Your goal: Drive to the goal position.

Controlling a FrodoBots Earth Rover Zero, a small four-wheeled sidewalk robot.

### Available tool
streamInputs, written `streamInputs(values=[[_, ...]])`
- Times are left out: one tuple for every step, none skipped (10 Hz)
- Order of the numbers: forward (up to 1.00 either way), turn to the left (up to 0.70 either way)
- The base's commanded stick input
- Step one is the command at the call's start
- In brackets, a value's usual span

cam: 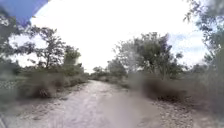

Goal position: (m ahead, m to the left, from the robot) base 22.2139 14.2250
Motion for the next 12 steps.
streamInputs(values=[[0.45,0.00],[0.45,0.00],[0.45,0.00],[0.45,0.00],[0.45,0.00],[0.45,0.00],[0.45,0.00],[0.45,0.00],[0.45,0.00],[0.45,0.00],[0.45,0.00],[0.45,0.00]])
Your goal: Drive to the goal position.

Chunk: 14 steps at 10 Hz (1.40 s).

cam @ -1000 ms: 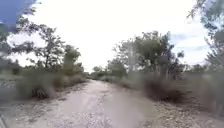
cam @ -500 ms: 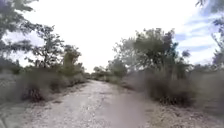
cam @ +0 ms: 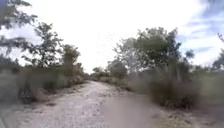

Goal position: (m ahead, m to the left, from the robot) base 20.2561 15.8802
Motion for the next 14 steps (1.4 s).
streamInputs(values=[[0.45,0.00],[0.45,0.00],[0.45,0.00],[0.45,0.00],[0.45,0.00],[0.45,0.00],[0.45,0.00],[0.45,0.00],[0.45,0.00],[0.45,0.00],[0.45,0.00],[0.45,0.00],[0.45,0.00],[0.45,0.00]])
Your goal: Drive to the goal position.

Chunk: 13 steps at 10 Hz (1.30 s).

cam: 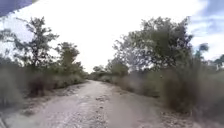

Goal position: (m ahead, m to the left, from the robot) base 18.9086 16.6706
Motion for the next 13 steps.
streamInputs(values=[[0.45,0.00],[0.45,0.00],[0.45,0.00],[0.45,0.08],[0.45,0.27],[0.45,0.27],[0.45,0.27],[0.45,0.27],[0.45,0.27],[0.45,0.14],[0.45,0.05],[0.45,0.01],[0.45,0.00]])
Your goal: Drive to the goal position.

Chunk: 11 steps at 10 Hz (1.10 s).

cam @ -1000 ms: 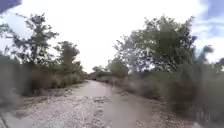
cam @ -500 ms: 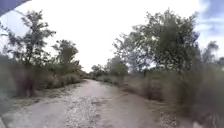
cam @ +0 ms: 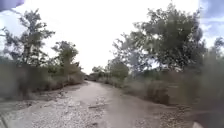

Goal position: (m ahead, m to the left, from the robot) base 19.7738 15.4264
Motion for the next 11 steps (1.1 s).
streamInputs(values=[[0.45,0.00],[0.45,0.00],[0.45,0.00],[0.45,0.00],[0.45,0.00],[0.45,0.00],[0.45,0.00],[0.45,0.00],[0.45,0.00],[0.45,0.00],[0.45,0.00]])
